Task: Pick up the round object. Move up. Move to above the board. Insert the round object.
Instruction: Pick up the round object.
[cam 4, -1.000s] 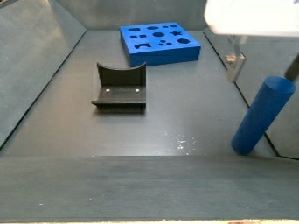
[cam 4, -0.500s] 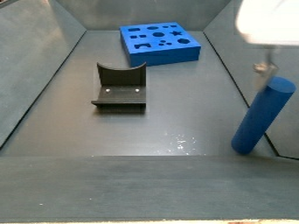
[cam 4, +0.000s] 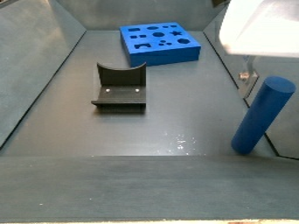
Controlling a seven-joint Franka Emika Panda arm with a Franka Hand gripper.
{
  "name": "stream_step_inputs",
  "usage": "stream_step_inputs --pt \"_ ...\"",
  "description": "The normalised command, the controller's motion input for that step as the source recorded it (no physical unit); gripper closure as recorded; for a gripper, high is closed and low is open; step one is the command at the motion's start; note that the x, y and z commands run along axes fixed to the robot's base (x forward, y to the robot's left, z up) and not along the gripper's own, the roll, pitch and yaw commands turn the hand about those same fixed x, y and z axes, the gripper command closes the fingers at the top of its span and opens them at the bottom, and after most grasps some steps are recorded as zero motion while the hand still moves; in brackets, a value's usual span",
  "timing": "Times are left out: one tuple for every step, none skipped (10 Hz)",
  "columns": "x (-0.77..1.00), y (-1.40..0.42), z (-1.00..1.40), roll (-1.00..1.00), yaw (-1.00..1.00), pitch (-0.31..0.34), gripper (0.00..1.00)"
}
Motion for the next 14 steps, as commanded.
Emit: stream_step_inputs --pt "0.00 0.00 0.00 0.00 0.00 0.000 1.00" --pt "0.00 0.00 0.00 0.00 0.00 -0.017 1.00" --pt "0.00 0.00 -0.01 -0.01 0.00 -0.071 1.00" --pt "0.00 0.00 -0.01 -0.02 0.00 -0.091 1.00" --pt "0.02 0.00 -0.05 -0.09 -0.05 -0.177 1.00" --pt "0.23 0.00 -0.31 -0.02 -0.03 -0.306 1.00" --pt "0.00 0.00 0.00 0.00 0.00 0.000 1.00" --pt "0.00 0.00 0.00 0.00 0.00 0.000 1.00" --pt "0.00 0.00 0.00 0.00 0.00 0.000 1.00" --pt "0.00 0.00 0.00 0.00 0.00 0.000 1.00" --pt "0.00 0.00 0.00 0.00 0.00 0.000 1.00" --pt "0.00 0.00 0.00 0.00 0.00 0.000 1.00" --pt "0.00 0.00 0.00 0.00 0.00 0.000 1.00" --pt "0.00 0.00 0.00 0.00 0.00 0.000 1.00"
